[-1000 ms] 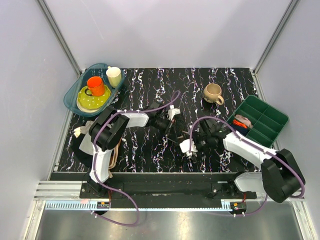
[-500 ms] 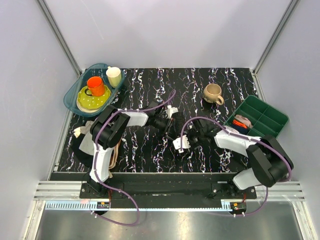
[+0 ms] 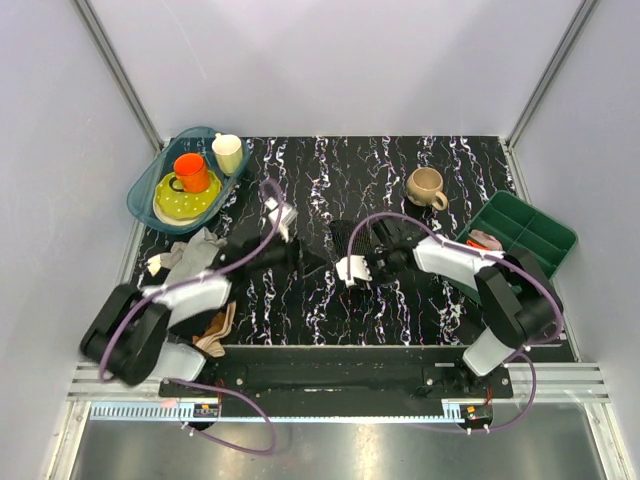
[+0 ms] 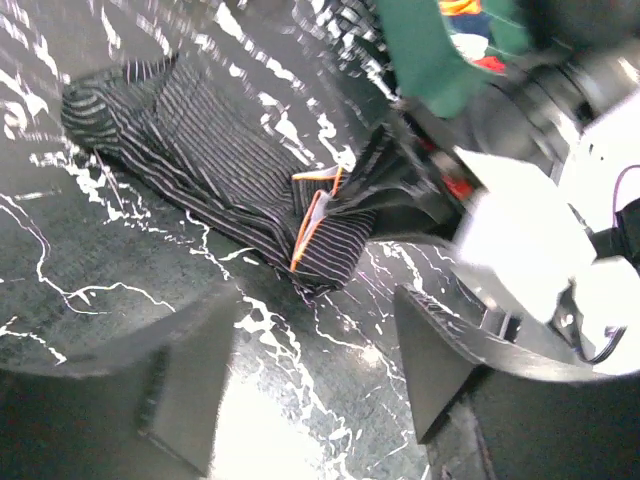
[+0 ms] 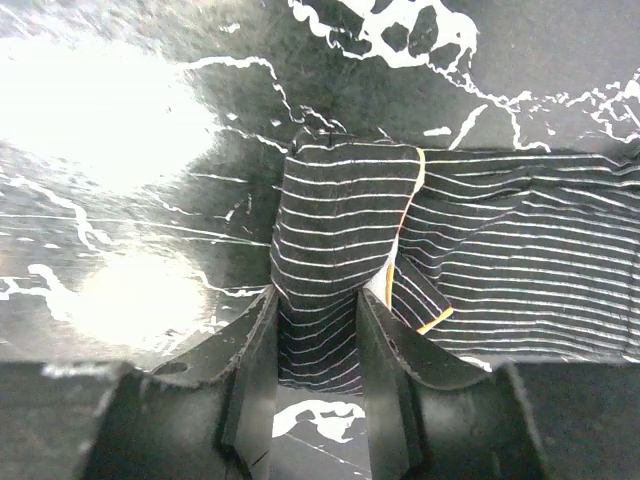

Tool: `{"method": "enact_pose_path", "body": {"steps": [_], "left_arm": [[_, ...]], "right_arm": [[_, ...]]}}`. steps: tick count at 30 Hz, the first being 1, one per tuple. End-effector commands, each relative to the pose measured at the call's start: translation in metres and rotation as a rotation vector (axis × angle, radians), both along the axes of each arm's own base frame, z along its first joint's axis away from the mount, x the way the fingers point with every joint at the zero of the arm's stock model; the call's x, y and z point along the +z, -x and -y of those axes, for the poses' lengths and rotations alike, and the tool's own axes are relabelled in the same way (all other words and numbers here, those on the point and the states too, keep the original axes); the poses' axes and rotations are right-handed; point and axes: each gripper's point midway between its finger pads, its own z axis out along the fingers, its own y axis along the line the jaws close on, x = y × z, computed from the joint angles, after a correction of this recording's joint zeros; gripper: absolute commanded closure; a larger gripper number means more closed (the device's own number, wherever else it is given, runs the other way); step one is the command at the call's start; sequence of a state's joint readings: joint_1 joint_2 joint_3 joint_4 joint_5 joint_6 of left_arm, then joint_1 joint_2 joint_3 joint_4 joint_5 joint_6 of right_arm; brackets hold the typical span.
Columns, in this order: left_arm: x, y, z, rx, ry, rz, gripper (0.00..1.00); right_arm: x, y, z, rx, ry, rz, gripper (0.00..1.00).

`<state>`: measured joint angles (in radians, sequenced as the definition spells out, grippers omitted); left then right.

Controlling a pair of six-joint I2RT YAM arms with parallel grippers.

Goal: Roll the underwear
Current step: Roll the underwear to the center of the board.

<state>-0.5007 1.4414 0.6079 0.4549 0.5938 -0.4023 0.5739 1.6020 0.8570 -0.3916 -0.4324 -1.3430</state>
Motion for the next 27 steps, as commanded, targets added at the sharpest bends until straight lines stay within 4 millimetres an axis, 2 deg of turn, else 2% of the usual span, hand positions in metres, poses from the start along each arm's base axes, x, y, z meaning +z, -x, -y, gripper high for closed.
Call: {"method": "enact_pose_path", "body": {"steps": [1, 3, 4, 5, 6, 7, 8, 10, 11, 12, 14, 15, 17, 18, 20, 21, 23, 24, 26, 27], "left_arm": [[0.061, 0.029, -0.014, -0.007, 0.140, 0.574, 0.30], [0.073, 0.055, -0.009, -0.078, 0.146, 0.743, 0.28], [0.064, 0.066, -0.008, -0.114, 0.119, 0.762, 0.28], [0.061, 0.081, 0.003, -0.172, 0.113, 0.776, 0.28], [0.060, 0.087, 0.007, -0.208, 0.074, 0.848, 0.28], [0.050, 0.090, 0.011, -0.233, 0.020, 0.835, 0.28], [0.045, 0.106, 0.023, -0.294, 0.003, 0.850, 0.28], [0.029, 0.108, 0.031, -0.339, -0.109, 0.879, 0.28], [0.018, 0.118, 0.039, -0.389, -0.137, 0.875, 0.28], [0.019, 0.117, 0.046, -0.407, -0.162, 0.912, 0.28], [-0.005, 0.120, 0.055, -0.453, -0.247, 0.887, 0.28], [0.000, 0.117, 0.064, -0.466, -0.263, 0.922, 0.28], [-0.024, 0.120, 0.073, -0.518, -0.344, 0.897, 0.28], [-0.019, 0.116, 0.083, -0.528, -0.353, 0.923, 0.28], [-0.041, 0.117, 0.091, -0.568, -0.420, 0.898, 0.30], [-0.038, 0.113, 0.098, -0.571, -0.428, 0.916, 0.30], [-0.055, 0.108, 0.101, -0.567, -0.493, 0.903, 0.32], [-0.052, 0.102, 0.107, -0.559, -0.508, 0.914, 0.34], [-0.069, 0.092, 0.104, -0.542, -0.592, 0.889, 0.39], [-0.068, 0.088, 0.109, -0.536, -0.604, 0.891, 0.45]], "right_arm": [[0.011, 0.057, 0.007, -0.031, 0.045, -0.398, 0.61], [0.016, 0.070, 0.005, -0.032, 0.046, -0.511, 0.61], [0.029, 0.080, 0.003, -0.029, 0.039, -0.590, 0.61], [0.032, 0.086, 0.003, -0.033, 0.045, -0.639, 0.61], [0.029, 0.091, 0.004, -0.033, 0.062, -0.701, 0.61], [0.038, 0.098, 0.004, -0.037, 0.064, -0.769, 0.61], [0.038, 0.099, 0.007, -0.044, 0.069, -0.808, 0.61], [0.035, 0.100, 0.009, -0.061, 0.077, -0.882, 0.61], [0.033, 0.100, 0.010, -0.070, 0.079, -0.902, 0.61], [0.028, 0.097, 0.013, -0.084, 0.084, -0.927, 0.61], [0.029, 0.094, 0.013, -0.099, 0.078, -0.968, 0.61], [0.026, 0.096, 0.015, -0.105, 0.083, -1.009, 0.61], [0.025, 0.092, 0.013, -0.112, 0.082, -1.031, 0.61], [0.025, 0.089, 0.014, -0.118, 0.078, -1.035, 0.61], [0.023, 0.085, 0.013, -0.125, 0.077, -1.039, 0.60], [0.023, 0.085, 0.014, -0.126, 0.077, -1.044, 0.60], [0.023, 0.083, 0.015, -0.125, 0.075, -1.042, 0.60], [0.023, 0.083, 0.015, -0.122, 0.071, -1.038, 0.60], [0.022, 0.083, 0.017, -0.124, 0.069, -1.040, 0.59], [0.023, 0.082, 0.017, -0.122, 0.061, -1.035, 0.59]]}}
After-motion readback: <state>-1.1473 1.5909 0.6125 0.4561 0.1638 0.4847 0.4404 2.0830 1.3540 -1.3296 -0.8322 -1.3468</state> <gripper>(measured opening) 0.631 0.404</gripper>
